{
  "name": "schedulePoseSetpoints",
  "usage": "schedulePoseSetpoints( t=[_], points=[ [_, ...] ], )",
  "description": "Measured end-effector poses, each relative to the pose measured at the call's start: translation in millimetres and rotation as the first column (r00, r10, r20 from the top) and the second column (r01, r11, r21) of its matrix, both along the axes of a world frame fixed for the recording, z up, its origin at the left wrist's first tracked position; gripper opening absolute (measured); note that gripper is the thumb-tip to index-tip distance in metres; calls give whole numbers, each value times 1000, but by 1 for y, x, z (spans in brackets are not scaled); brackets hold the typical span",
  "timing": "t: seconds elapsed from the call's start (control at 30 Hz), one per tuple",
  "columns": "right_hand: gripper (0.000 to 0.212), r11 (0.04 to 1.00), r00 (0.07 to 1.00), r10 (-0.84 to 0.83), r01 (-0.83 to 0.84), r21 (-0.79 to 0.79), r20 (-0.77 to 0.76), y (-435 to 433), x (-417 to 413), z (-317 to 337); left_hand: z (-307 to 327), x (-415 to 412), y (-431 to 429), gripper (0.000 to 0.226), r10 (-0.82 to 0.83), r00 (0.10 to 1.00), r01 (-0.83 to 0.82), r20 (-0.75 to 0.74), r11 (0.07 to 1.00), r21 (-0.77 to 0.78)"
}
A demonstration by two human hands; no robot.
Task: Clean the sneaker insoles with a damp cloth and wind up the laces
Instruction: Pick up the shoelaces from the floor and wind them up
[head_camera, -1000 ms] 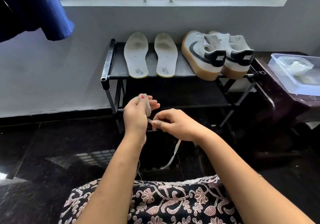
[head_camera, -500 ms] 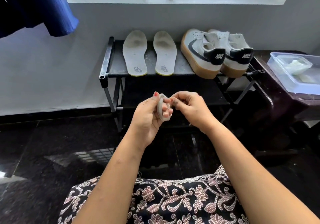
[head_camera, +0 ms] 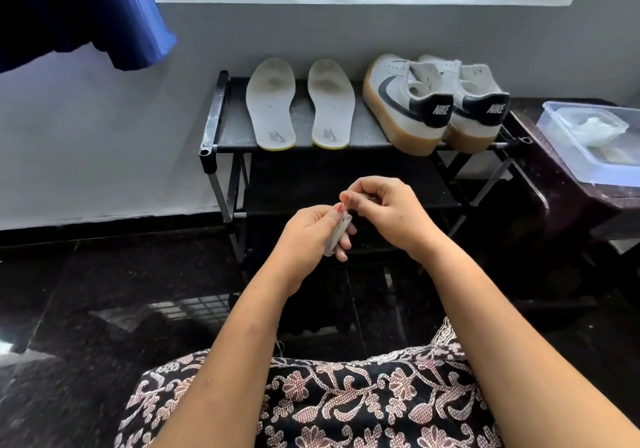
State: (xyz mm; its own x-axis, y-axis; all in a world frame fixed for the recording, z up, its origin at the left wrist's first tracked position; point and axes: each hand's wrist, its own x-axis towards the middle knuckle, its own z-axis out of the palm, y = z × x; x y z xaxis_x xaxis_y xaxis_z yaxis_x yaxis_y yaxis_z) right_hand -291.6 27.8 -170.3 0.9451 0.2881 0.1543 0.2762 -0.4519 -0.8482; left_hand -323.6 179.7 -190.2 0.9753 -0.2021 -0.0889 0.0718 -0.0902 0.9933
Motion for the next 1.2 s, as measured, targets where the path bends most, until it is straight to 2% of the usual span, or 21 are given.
schedulePoseSetpoints(
  t=[0.1, 0.2, 0.3, 0.4, 0.5, 0.63, 0.77, 0.83, 0.9, 1.03, 1.2],
  points=[
    [20, 994, 996, -82, 83, 70, -24, 0, 3, -5, 5, 1, -1, 40, 36, 999, -41, -23, 971, -237],
    [19, 992, 989, -114, 119, 46, -89, 2, 3, -11, 10, 0, 0, 38, 107, 990, -140, -96, 861, -489],
    [15, 999, 992, -21, 15, -49, -126, 11, -1, -13, 11, 2, 4, 30, 198, 970, -242, -139, 791, -561],
    [14, 968, 993, 97, -110, -226, -67, 22, -6, -15, 7, 5, 7, 23, 293, 944, -328, -152, 773, -544],
    [12, 895, 976, 220, -206, -395, -11, 26, -10, -15, 1, 8, 7, 24, 336, 932, -360, -136, 820, -445],
    [10, 850, 928, 318, -188, -492, 196, 24, -11, -10, -8, 10, 2, 25, 344, 937, -346, -55, 904, -251],
    [10, 842, 904, 327, -145, -520, 276, 21, -14, -7, -14, 9, 2, 44, 256, 966, -256, 26, 966, 13],
    [9, 868, 908, 291, -118, -482, 302, 20, -14, -8, -12, 5, 0, 60, 184, 981, -178, -63, 980, 91],
    [8, 919, 929, 233, -113, -376, 288, 20, -11, -8, -6, 0, -4, 71, 141, 971, -146, -193, 989, -10],
    [3, 979, 979, 146, -123, -160, 139, 20, -10, -7, 3, -3, -5, 64, 133, 943, -209, -304, 950, -233],
    [23, 982, 968, 185, -189, -10, -170, 19, -8, -12, 3, -1, -3, 53, 110, 952, -191, -287, 943, -271]
  ],
)
